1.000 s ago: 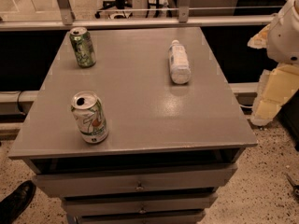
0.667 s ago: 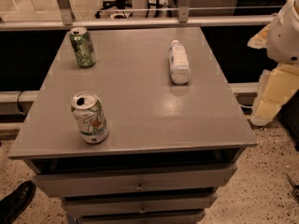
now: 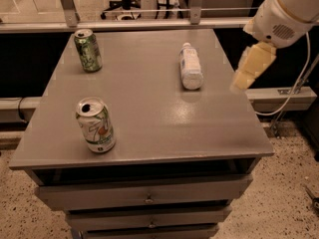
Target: Place blue plastic bottle upright
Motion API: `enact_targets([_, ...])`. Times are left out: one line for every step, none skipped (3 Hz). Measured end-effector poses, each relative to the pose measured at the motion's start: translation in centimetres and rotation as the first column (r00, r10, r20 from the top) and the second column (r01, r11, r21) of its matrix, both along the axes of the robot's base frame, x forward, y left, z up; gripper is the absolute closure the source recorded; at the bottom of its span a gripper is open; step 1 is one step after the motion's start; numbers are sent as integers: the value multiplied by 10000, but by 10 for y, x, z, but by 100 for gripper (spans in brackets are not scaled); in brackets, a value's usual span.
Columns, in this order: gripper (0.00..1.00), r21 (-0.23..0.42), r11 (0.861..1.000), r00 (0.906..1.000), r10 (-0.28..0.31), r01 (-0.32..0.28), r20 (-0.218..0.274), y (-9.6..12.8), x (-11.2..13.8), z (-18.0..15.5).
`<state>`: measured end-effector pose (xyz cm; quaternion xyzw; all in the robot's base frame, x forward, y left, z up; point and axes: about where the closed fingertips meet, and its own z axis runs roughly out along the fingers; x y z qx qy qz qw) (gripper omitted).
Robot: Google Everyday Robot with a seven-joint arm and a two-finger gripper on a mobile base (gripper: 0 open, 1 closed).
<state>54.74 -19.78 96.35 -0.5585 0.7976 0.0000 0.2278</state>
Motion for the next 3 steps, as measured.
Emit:
enact_targets([0,1045,9880,9935,-1128,1140,-179,7,67,-14])
enact_targets([0,1705,9563,9713,-2315,2376,-550,21,127,-25])
enact_targets([0,1794,9066,9235,-3671,3821,-1115,34,175,-41])
